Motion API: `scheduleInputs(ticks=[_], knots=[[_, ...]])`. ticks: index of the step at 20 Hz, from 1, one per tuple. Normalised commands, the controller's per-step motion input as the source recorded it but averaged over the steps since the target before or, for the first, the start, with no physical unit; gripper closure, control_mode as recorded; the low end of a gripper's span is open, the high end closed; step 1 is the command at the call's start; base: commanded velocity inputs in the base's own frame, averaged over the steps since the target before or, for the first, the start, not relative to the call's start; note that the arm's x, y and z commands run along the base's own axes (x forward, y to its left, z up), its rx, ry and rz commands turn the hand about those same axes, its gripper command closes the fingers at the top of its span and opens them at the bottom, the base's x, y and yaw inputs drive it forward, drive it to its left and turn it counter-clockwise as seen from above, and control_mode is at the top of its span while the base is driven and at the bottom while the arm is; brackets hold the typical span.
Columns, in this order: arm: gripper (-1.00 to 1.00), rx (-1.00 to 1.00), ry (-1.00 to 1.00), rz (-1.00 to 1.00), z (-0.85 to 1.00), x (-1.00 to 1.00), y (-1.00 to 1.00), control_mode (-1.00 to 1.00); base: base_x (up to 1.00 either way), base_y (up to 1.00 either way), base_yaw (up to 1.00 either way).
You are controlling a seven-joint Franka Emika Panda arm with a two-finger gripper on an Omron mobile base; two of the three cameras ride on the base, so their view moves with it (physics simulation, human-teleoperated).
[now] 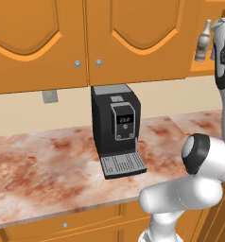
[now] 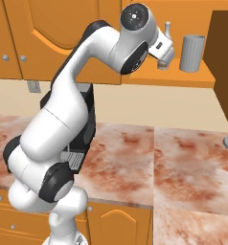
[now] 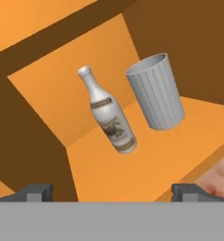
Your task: There is a bowl on the dining counter. Grab a lemon wedge from the fridge and place it in the bowl. Then get the liquor bottle and glass cup from the cabinet and place them next to the bowl.
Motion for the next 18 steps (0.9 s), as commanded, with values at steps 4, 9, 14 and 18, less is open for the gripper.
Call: scheduleInputs(ticks=[4, 9, 14, 18], knots=[[-1.00, 0.00, -0.03, 0.00, 0.00, 0.34, 0.00, -1.00, 0.00, 0.00, 0.00], [-1.00, 0.01, 0.00, 0.00, 0.00, 0.43, -0.07, -1.00, 0.00, 0.00, 0.00], [-1.00, 0.02, -0.01, 0.00, 0.00, 0.23, -0.32, -1.00, 0.00, 0.00, 0.00], [-1.00, 0.01, 0.00, 0.00, 0.00, 0.18, -0.34, -1.00, 0.00, 0.00, 0.00]])
